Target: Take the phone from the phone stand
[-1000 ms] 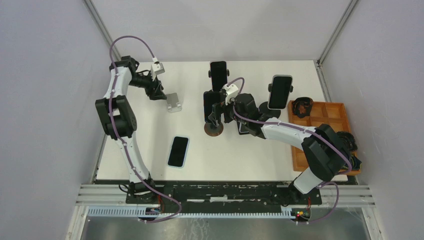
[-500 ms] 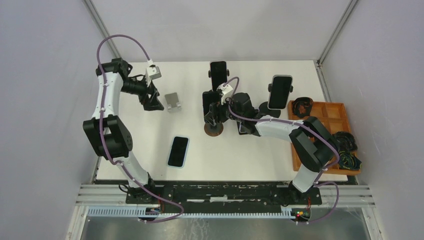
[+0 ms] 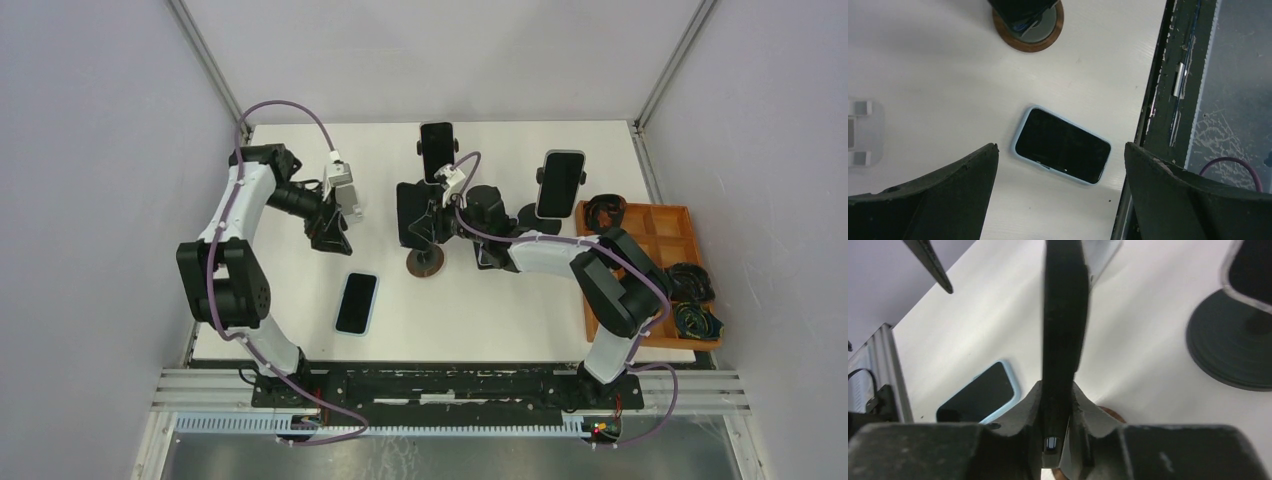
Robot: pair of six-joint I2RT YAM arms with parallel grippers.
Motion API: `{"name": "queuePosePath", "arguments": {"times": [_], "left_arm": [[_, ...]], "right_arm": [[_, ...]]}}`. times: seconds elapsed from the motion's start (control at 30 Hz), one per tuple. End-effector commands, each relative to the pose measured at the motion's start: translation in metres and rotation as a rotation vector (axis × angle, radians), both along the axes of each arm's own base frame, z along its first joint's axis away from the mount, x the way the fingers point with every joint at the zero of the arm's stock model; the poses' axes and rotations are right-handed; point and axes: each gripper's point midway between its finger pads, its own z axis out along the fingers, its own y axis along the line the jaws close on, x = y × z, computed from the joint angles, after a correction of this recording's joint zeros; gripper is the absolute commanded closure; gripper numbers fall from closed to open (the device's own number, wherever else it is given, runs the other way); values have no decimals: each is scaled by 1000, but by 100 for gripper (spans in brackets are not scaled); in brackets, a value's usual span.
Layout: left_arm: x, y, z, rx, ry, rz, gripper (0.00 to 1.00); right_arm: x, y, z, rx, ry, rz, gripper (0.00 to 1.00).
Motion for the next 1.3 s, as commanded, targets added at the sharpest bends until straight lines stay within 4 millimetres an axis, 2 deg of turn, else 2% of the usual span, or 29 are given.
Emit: {"name": "queuePosePath", "arguments": {"times": [0.0,0.1,0.17,0.23,0.4,0.53,0.73,1.03,1.27], "left_arm": [[-13,-21,22,-58,-10,-15,0],[-15,-25,25,-67,-13,-22,0],[-16,-27,27,-69,-26,-33,0],[-16,-27,32,-72,-51,-38,0],[-15,-29,48,-83,-102,-34,0],[-16,-31,53,-99,-114,-34,0],[-26,-42,72,-194,-173,-52,0],[-60,-73,106,-331,-269,-151,0],[-84,-85,117,-391,-321,-215,1]], "right_arm": [[-8,9,25,98,-49,52,79],[-18,10,38,155,-57,88,93],[-27,11,55,214,-77,116,100],[-38,11,71,278,-88,149,100],[-69,7,126,478,-121,242,100],[-97,3,167,632,-128,328,100],[-133,-2,217,787,-160,424,100],[-162,-2,265,953,-200,498,100],[-174,1,288,1037,-200,558,100]]}}
